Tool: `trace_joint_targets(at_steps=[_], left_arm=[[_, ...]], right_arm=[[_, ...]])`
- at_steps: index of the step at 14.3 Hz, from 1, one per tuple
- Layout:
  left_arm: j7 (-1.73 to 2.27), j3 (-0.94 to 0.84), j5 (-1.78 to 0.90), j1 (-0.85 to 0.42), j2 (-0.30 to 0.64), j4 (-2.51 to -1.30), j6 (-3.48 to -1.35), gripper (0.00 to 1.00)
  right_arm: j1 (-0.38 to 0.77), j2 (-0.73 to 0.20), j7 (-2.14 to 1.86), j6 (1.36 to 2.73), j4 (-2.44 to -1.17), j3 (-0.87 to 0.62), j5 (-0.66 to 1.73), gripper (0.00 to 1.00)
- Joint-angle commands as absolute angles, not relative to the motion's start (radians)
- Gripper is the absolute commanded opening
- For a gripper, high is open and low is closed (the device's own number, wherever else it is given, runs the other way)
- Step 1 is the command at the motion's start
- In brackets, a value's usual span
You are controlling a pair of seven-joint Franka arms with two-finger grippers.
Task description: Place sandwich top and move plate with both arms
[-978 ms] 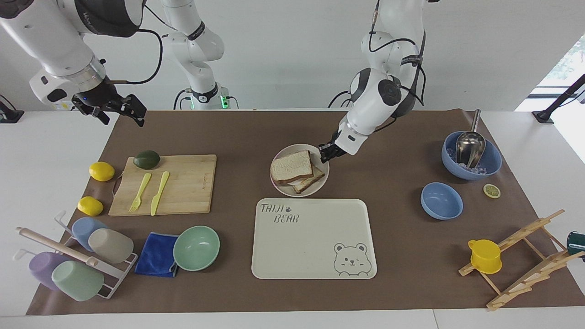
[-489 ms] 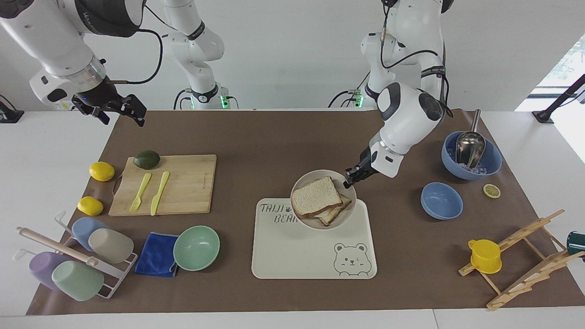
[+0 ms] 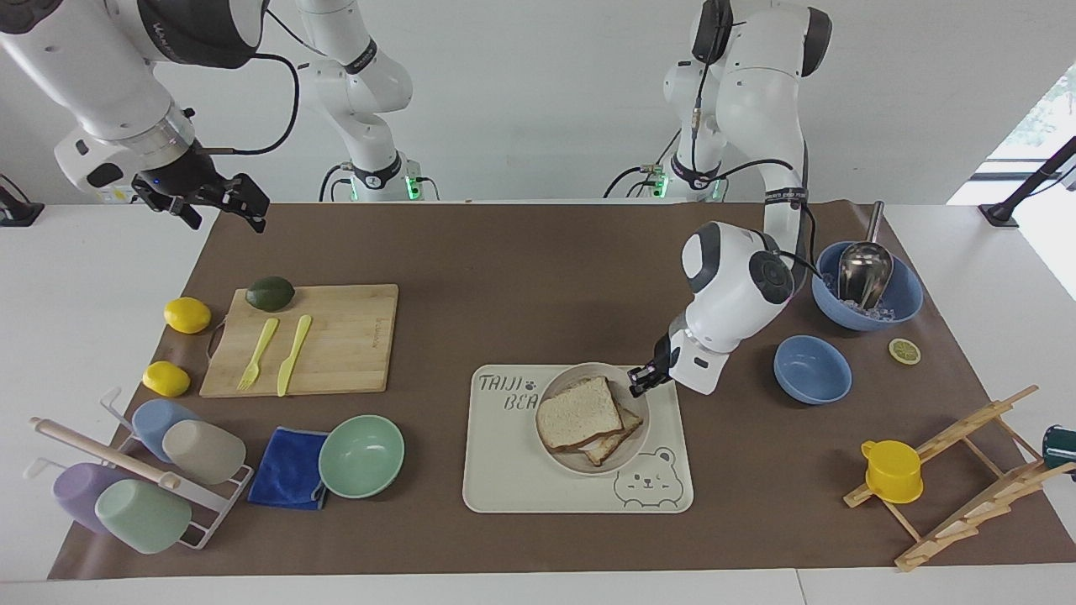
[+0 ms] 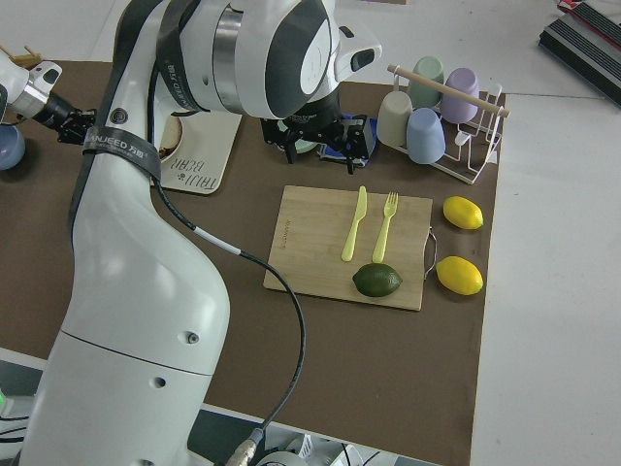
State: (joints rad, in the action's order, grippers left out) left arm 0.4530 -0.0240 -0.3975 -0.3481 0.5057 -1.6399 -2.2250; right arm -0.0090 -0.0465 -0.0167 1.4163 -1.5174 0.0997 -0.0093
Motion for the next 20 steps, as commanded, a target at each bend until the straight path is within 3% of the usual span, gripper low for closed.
trace_joint_targets(at_steps=[1, 4, 5, 6, 7, 11, 20], left_arm=[[0.443, -0.023, -0.383, -0.354, 0.509, -1.62, -2.241, 0.0], [0.397, -0.023, -0.383, -0.354, 0.508, -1.652, -2.295, 0.0], [0.379, -0.021, -0.383, -0.353, 0.508, -1.654, -2.295, 0.17], [0.367, -0.021, -0.382, -0.353, 0.508, -1.654, -2.296, 0.55], [0.364, -0.02, -0.38, -0.353, 0.508, -1.654, -2.295, 1.0], [0.365, -0.017, -0.333, -0.328, 0.483, -1.652, -2.272, 1.0], [0.335, 0.074, -0.112, -0.258, 0.223, -1.637, -1.933, 1.0]], right_arm=[[-0.028, -0.038, -0.044, 1.416, -1.528, 0.089, 0.012, 1.0], [-0.028, -0.038, -0.045, 1.416, -1.528, 0.09, 0.012, 1.0], [-0.028, -0.038, -0.046, 1.416, -1.528, 0.089, 0.012, 1.0], [-0.028, -0.038, -0.045, 1.416, -1.528, 0.089, 0.012, 1.0], [-0.028, -0.038, -0.046, 1.416, -1.528, 0.089, 0.012, 1.0], [-0.028, -0.038, -0.046, 1.416, -1.528, 0.089, 0.012, 1.0], [-0.028, -0.038, -0.046, 1.416, -1.528, 0.09, 0.012, 1.0]])
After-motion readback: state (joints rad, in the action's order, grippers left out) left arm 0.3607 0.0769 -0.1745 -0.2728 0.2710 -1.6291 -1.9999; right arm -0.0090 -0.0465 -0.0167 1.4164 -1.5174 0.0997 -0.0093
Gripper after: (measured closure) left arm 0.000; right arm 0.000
